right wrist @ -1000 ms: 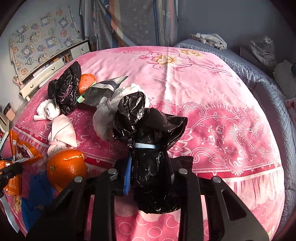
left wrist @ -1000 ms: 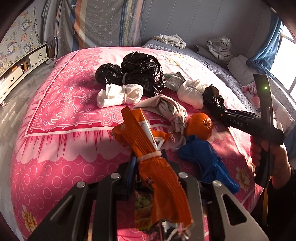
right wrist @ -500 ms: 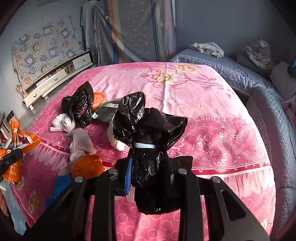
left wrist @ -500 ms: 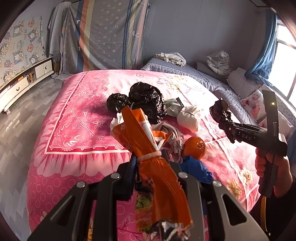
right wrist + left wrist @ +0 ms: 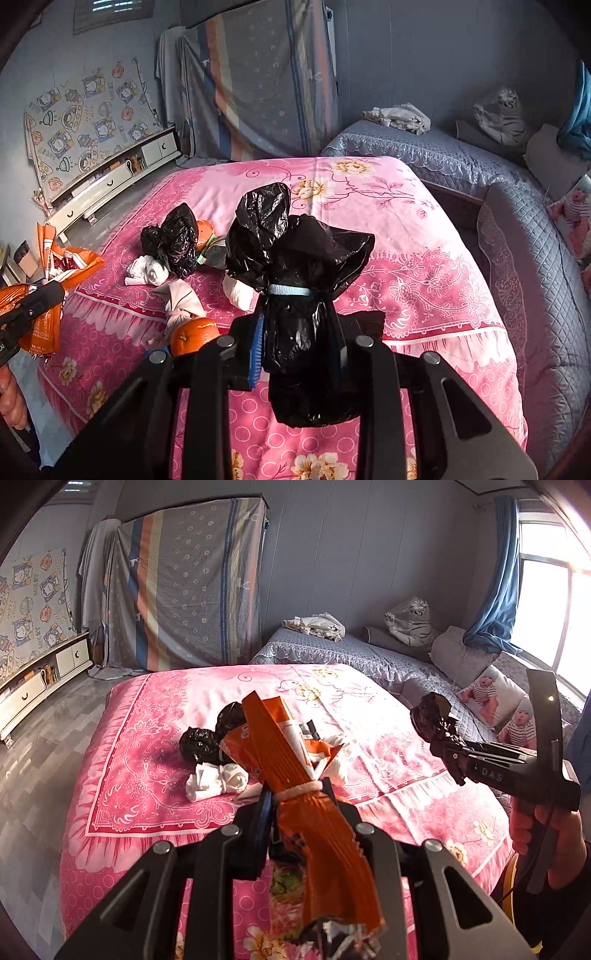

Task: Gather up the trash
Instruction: 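Lift and carry the black bag and orange wrapper toward the yellow-rimmed bin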

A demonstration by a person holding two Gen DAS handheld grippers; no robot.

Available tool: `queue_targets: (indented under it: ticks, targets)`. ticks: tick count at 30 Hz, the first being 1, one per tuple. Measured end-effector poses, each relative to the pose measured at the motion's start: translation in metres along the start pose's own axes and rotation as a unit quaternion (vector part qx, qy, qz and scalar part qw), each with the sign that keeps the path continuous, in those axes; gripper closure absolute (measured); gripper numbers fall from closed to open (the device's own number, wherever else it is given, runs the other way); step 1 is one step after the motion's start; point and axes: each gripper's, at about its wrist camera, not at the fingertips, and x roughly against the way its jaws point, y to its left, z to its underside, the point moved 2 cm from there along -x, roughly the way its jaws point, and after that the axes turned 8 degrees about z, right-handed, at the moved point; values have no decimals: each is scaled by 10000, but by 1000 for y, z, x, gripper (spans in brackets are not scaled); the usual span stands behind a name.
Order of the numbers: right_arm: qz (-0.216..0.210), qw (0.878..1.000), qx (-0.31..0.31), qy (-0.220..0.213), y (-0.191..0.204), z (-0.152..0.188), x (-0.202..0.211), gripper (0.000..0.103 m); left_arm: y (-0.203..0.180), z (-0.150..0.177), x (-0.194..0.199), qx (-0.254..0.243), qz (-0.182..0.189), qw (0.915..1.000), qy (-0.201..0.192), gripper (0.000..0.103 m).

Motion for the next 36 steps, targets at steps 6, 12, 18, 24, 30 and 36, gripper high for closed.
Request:
queue_targets:
  ticks: [6, 12, 18, 24, 30, 36]
  targets:
    - [93, 9994, -69, -318, -14, -6, 39, 77, -32, -15, 13, -269, 210, 9991, -257, 79]
    - [173, 9974, -225, -661, -33, -9, 82, 77, -59, -27, 25, -477, 428, 9968, -487, 79]
    - [326, 9937, -380, -1004, -54, -10, 124, 77, -86, -34, 40, -695, 652, 9929, -715, 79]
    - [548, 9885, -570, -1292, -77, -4, 163, 77, -112, -40, 51, -897, 860, 9885, -861, 79]
    - [812, 9814, -842, -1525, -106, 11, 200, 77, -138, -43, 56, -1070, 1104, 9835, -955, 79]
    - [1136, 9728, -1109, -1687, -133, 30, 232, 77, -169, -43, 54, -1276, 1391, 9773, -962, 79]
